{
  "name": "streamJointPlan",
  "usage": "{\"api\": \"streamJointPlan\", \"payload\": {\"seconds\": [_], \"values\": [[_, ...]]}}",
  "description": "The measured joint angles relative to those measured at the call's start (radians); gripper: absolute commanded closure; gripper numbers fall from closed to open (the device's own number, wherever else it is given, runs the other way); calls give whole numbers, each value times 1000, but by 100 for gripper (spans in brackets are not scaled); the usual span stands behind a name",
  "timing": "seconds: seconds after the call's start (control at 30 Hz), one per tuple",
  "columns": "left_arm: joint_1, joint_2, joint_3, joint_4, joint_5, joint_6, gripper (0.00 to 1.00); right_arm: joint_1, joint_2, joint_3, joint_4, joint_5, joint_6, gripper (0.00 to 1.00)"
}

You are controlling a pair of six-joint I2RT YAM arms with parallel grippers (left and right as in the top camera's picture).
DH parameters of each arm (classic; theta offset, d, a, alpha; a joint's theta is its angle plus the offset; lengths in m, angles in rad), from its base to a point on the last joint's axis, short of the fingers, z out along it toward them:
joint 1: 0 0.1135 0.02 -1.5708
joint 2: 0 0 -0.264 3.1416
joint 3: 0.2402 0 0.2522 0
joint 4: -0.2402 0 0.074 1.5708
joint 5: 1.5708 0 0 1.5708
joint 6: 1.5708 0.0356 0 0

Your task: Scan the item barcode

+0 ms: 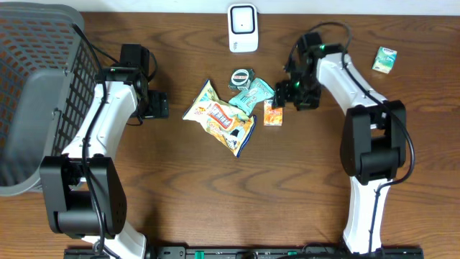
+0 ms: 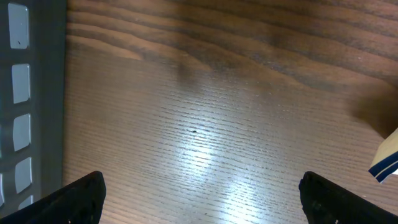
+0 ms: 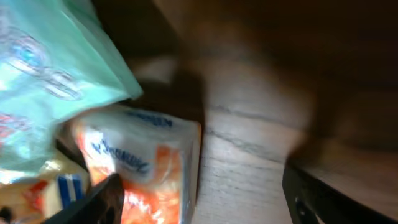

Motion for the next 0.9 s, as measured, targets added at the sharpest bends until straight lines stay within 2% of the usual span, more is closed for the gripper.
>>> {"api": "streamJointPlan", "payload": {"seconds": [0.03, 0.1, 0.13, 0.2, 0.23, 0.37, 0.53, 0.73, 0.9], "values": [[0, 0, 0, 1, 0, 0, 2, 0, -14, -18, 22, -16, 6, 31], [0, 0, 0, 1, 0, 0, 2, -2, -32, -61, 80, -36, 16, 49], [0, 0, 0, 0, 0, 0, 2, -1, -37, -74, 95, -38, 23, 61], [0, 0, 0, 0, 0, 0, 2, -1, -44, -106, 108, -70, 26, 79], [0, 0, 0, 1, 0, 0, 2, -1, -44, -111, 105, -83, 25, 99], [0, 0, 0, 0, 0, 0, 2, -2, -45, -113, 91, -128, 23, 99], [0, 0, 0, 0, 0, 0, 2, -27, -45, -137, 53, -246, -81, 99], [0, 0, 0, 0, 0, 0, 2, -120, -45, -154, -90, -504, -341, 99], [0, 0, 0, 1, 0, 0, 2, -199, -45, -157, -262, -552, -593, 99]]}}
